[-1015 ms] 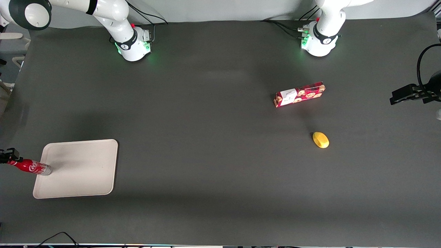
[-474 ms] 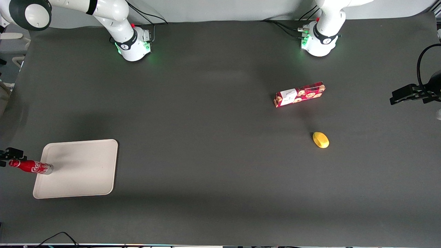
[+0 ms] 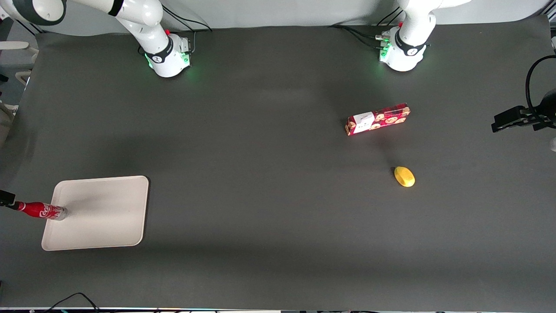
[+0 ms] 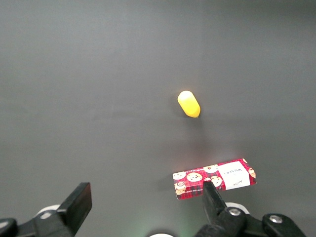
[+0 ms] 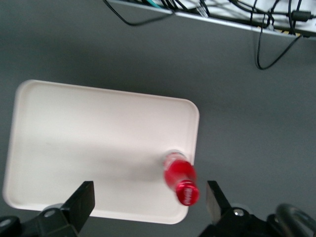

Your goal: Place coke bottle on tray

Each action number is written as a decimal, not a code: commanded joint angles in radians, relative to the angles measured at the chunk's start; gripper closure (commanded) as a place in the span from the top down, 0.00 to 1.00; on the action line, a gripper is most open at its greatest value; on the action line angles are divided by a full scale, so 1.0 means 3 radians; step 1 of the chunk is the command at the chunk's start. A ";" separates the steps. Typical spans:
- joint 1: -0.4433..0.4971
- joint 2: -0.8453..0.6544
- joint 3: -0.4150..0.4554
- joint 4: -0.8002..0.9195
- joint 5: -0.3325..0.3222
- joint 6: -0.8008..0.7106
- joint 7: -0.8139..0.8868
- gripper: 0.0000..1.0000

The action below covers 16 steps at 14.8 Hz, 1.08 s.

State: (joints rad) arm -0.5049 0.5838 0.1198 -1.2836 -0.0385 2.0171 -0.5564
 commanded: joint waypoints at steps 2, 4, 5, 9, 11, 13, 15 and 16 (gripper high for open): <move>0.0333 -0.0723 -0.0001 -0.0216 0.0016 -0.0657 0.0636 1.00; 0.0456 -0.0973 0.0111 -0.0221 0.0016 -0.1015 0.1136 1.00; 0.0456 -0.1086 0.0228 -0.0226 0.0016 -0.1164 0.1336 1.00; 0.0461 -0.1745 0.0434 -0.0730 0.0061 -0.1360 0.1839 1.00; 0.0461 -0.2154 0.0444 -0.1185 0.0133 -0.1390 0.1895 1.00; 0.0461 -0.2471 0.0444 -0.1508 0.0383 -0.1401 0.1906 1.00; 0.0466 -0.2646 0.0444 -0.1683 0.0409 -0.1421 0.1911 1.00; 0.0471 -0.2662 0.0449 -0.1714 0.0414 -0.1421 0.1987 1.00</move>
State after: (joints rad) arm -0.3603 -0.1215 0.2602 -1.6849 0.0564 1.5760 -0.0013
